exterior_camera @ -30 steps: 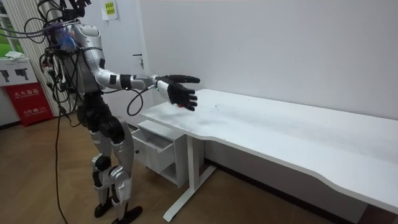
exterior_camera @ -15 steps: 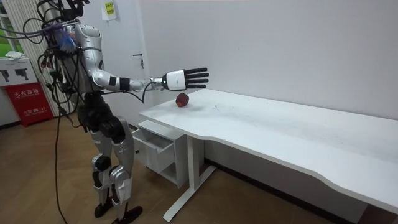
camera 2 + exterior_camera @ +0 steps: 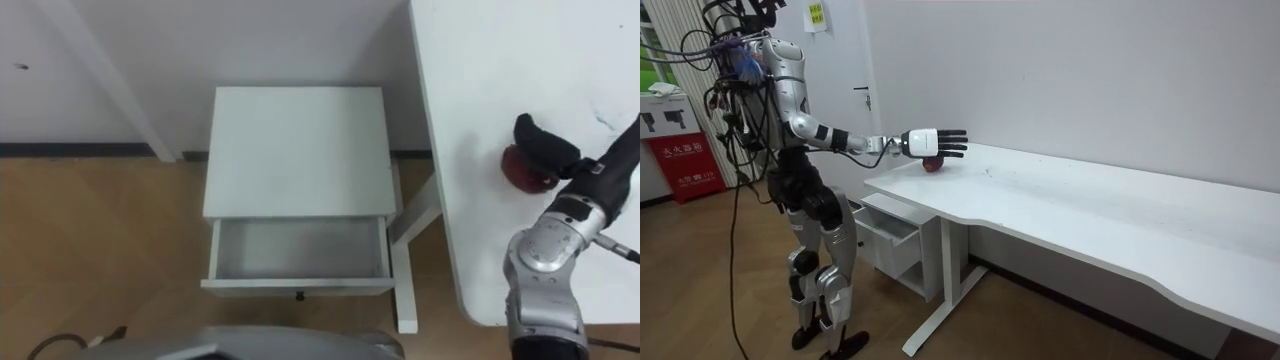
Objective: Put apple and close drawer
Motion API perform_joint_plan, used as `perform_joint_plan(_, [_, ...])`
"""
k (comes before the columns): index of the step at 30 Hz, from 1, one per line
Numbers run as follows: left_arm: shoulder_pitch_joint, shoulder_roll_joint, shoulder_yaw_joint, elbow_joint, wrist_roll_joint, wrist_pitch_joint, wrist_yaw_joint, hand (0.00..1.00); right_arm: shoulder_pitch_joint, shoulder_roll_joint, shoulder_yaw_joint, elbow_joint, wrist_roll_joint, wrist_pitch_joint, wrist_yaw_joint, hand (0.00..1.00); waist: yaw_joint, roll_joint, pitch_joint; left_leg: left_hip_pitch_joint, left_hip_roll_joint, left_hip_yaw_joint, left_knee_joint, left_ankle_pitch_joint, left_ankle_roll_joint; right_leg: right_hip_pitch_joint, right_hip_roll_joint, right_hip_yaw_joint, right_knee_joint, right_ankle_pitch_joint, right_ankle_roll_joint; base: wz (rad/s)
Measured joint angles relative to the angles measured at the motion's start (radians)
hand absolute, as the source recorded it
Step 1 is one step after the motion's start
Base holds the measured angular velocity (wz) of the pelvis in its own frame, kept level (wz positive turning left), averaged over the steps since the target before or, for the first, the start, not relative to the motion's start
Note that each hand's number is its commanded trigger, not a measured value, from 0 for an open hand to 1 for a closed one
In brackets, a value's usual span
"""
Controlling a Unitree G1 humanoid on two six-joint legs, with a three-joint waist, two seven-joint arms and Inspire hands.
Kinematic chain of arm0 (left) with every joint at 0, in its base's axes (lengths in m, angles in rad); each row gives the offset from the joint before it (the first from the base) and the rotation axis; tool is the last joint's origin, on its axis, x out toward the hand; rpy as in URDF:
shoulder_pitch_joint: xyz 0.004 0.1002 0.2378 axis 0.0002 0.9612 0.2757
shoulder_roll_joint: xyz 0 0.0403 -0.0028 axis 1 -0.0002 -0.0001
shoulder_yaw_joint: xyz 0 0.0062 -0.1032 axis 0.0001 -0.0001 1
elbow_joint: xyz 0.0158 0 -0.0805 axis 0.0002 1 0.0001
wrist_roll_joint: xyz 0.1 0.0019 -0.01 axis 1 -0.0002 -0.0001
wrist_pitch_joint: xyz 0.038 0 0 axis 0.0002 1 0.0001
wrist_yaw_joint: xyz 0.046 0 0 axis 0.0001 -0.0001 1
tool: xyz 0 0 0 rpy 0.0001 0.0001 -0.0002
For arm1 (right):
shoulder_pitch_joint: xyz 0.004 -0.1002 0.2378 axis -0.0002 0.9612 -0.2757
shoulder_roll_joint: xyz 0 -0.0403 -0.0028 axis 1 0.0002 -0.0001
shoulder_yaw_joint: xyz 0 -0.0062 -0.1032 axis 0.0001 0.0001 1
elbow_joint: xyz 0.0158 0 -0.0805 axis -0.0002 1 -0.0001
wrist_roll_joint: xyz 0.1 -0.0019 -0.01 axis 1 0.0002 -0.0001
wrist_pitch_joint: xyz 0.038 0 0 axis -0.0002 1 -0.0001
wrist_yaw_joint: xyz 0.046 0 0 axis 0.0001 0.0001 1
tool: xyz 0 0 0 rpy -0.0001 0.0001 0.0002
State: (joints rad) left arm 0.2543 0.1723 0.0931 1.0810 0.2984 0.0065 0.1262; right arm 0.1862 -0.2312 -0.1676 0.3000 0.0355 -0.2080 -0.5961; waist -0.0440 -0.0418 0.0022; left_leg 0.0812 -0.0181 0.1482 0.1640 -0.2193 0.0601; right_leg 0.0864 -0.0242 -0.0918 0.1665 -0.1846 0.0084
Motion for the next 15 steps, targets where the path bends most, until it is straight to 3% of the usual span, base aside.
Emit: perform_joint_plan(15, [0.026,0.0,0.0,0.016,0.009,0.0,-0.001,0.0,0.001,0.005,0.022,0.084,-0.049,0.008,0.056,0.0,-0.002,0.005,-0.0031,0.001,0.001,0.002,0.006,0.0,0.0,0.005,0.0,0.001,0.003,0.001,-0.001,0.0])
